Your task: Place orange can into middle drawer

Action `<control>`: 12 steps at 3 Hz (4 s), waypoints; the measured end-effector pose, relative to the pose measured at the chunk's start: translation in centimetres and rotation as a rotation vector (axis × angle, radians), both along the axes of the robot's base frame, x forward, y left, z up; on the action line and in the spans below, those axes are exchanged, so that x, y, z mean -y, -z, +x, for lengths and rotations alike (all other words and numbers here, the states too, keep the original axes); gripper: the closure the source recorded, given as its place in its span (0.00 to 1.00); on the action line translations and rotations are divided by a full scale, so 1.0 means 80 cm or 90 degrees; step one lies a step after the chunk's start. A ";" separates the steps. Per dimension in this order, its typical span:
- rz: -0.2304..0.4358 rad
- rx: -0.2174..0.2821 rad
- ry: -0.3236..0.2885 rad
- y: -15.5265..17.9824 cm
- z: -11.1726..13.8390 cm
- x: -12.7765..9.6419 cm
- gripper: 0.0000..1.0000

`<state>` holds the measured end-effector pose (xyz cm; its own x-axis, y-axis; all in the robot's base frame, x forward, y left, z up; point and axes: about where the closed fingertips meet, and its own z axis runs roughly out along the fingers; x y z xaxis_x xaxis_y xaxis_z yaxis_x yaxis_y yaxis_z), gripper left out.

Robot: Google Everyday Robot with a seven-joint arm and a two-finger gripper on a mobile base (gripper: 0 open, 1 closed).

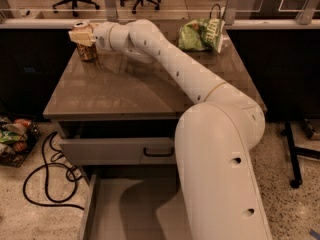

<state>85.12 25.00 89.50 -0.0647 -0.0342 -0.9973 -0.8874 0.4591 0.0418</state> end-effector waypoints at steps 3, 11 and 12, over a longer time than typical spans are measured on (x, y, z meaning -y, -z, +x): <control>0.008 0.052 0.056 -0.070 -0.079 0.065 1.00; -0.049 0.052 0.039 -0.012 -0.433 0.308 1.00; -0.038 0.047 0.033 0.023 -0.460 0.327 1.00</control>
Offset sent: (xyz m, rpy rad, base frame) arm -0.0700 -0.0547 0.0441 -0.0066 -0.0545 -0.0701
